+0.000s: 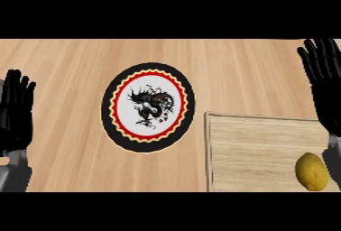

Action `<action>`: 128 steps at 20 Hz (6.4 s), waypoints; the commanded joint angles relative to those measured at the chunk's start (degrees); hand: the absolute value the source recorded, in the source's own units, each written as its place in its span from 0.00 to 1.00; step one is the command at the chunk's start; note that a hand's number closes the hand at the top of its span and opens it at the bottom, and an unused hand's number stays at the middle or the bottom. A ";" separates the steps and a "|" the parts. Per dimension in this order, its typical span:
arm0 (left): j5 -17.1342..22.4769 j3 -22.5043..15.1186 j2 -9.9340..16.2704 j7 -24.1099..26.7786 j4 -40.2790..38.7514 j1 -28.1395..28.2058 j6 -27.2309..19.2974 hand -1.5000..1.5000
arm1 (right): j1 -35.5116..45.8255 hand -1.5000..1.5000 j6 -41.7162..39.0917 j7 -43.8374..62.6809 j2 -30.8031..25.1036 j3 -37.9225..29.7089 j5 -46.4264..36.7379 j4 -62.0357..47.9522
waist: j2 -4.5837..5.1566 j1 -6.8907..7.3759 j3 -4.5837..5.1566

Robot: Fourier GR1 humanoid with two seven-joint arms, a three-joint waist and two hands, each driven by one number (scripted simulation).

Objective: Pick the lemon from the tray and place it in the plate

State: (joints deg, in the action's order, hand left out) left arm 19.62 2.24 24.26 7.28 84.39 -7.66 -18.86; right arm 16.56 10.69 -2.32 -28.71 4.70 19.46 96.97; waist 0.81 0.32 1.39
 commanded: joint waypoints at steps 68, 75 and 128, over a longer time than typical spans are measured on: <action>-23.31 -5.88 -1.49 -2.65 0.86 11.70 8.90 0.50 | -39.91 0.00 5.72 51.23 1.67 -8.41 -22.86 17.69 | -0.85 -0.51 -1.41; -22.20 -0.37 0.76 -0.92 2.51 13.87 14.66 0.50 | -38.91 0.00 5.72 48.72 8.65 -5.44 -29.78 13.34 | -0.86 -0.35 -1.40; -27.45 3.62 -4.34 0.16 1.20 11.44 18.34 0.50 | 13.05 1.00 -23.13 74.36 28.57 34.75 -97.01 22.39 | -0.68 1.52 -1.26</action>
State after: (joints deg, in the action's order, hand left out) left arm -8.40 4.82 19.55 6.25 85.70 3.21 -1.02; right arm 18.59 -10.38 61.70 -2.38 40.69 -83.19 125.21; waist 0.04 1.29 0.14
